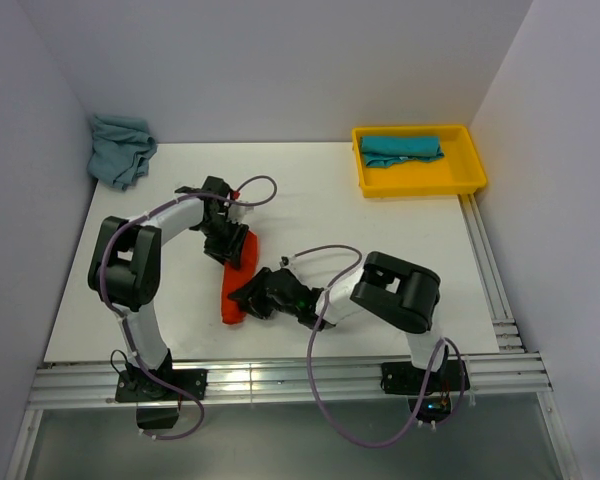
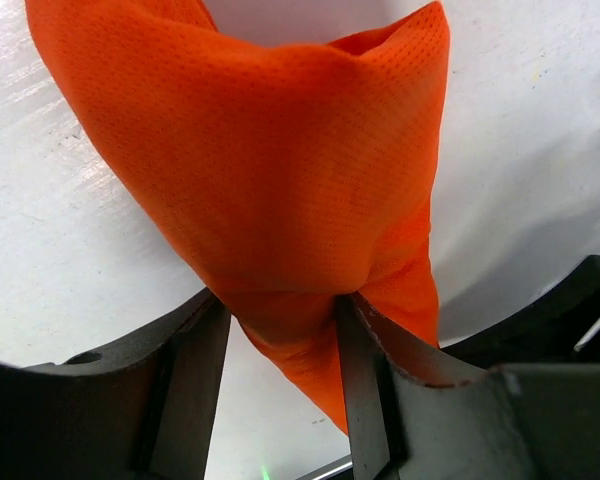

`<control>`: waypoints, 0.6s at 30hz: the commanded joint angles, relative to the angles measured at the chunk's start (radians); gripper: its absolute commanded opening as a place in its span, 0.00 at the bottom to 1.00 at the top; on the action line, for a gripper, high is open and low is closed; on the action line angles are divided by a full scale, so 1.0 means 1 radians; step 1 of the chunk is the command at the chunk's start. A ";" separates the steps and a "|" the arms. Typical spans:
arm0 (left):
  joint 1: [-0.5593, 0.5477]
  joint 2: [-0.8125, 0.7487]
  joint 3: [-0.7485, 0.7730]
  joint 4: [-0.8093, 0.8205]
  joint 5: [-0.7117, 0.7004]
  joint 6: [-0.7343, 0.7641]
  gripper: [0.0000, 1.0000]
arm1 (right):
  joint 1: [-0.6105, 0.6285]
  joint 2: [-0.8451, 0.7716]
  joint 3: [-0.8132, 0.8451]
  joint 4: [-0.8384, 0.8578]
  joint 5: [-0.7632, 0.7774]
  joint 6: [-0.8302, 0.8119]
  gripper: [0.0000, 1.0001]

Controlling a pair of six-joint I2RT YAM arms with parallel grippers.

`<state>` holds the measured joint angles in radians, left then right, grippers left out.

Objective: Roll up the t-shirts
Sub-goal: Roll the tshirt

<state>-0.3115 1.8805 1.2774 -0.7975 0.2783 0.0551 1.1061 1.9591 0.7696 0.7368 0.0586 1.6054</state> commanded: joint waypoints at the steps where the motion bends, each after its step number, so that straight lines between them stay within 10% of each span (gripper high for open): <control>1: -0.008 0.043 0.007 0.061 -0.116 -0.003 0.50 | 0.009 -0.081 0.039 -0.313 0.076 -0.081 0.51; 9: -0.017 0.063 0.017 0.057 -0.137 0.003 0.50 | 0.057 -0.232 0.184 -0.718 0.274 -0.215 0.66; 18: -0.026 0.075 0.016 0.050 -0.116 0.012 0.50 | 0.000 -0.240 0.142 -0.587 0.227 -0.326 0.82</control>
<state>-0.3294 1.8984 1.2964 -0.8085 0.2558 0.0410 1.1416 1.7233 0.9226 0.1017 0.2695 1.3556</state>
